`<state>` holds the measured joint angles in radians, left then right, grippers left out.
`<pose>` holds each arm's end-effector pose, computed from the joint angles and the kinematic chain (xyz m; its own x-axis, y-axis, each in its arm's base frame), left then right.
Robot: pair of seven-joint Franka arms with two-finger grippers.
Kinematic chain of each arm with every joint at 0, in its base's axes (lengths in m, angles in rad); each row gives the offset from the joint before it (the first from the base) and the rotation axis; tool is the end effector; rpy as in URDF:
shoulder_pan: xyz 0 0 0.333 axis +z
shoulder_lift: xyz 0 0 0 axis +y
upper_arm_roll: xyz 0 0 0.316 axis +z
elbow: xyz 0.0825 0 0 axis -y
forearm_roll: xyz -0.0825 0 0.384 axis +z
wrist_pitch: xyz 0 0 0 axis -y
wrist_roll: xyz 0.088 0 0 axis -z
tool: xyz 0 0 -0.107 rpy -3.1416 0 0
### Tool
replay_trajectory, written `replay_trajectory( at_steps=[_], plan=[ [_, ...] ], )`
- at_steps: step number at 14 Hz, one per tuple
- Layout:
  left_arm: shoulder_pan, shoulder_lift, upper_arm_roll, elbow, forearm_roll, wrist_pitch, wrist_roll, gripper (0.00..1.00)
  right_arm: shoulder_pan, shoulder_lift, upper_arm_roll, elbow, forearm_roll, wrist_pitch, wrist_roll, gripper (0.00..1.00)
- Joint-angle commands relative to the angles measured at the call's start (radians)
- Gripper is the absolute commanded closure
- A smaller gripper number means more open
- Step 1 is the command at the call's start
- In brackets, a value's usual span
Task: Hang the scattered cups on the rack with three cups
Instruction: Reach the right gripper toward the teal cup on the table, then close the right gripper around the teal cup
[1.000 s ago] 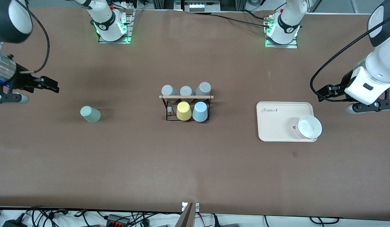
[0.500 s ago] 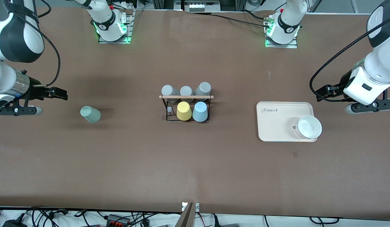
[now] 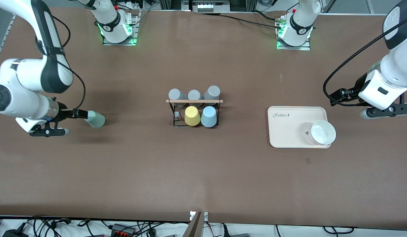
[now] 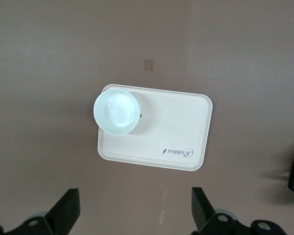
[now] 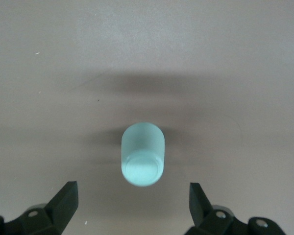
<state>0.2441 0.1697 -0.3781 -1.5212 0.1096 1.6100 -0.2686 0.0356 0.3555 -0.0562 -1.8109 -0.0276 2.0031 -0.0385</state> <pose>0.6006 -0.0523 0.5592 0.9900 0.1305 -0.0541 0.1270 -0.9899 -0.0632 0.6208 -0.0123 0.3339 0.9860 0.0300 -0.1639 0.0364 -0.9987 0.0361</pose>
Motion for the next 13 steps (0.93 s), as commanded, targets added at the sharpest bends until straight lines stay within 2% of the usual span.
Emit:
replay_trajectory(
  at_steps=[1,8,13],
  plan=[
    [0.009,-0.029,-0.004,-0.028,-0.018,0.013,-0.003,0.0,0.001,0.028,-0.002,-0.039,-0.002,0.081,0.005,0.0],
    [0.009,-0.029,-0.004,-0.027,-0.018,0.013,-0.003,0.0,-0.002,0.037,-0.002,-0.247,0.002,0.374,0.005,0.0],
    [0.009,-0.029,-0.004,-0.027,-0.018,0.015,-0.003,0.0,-0.011,0.056,-0.002,-0.26,0.003,0.382,0.005,0.0]
  ],
)
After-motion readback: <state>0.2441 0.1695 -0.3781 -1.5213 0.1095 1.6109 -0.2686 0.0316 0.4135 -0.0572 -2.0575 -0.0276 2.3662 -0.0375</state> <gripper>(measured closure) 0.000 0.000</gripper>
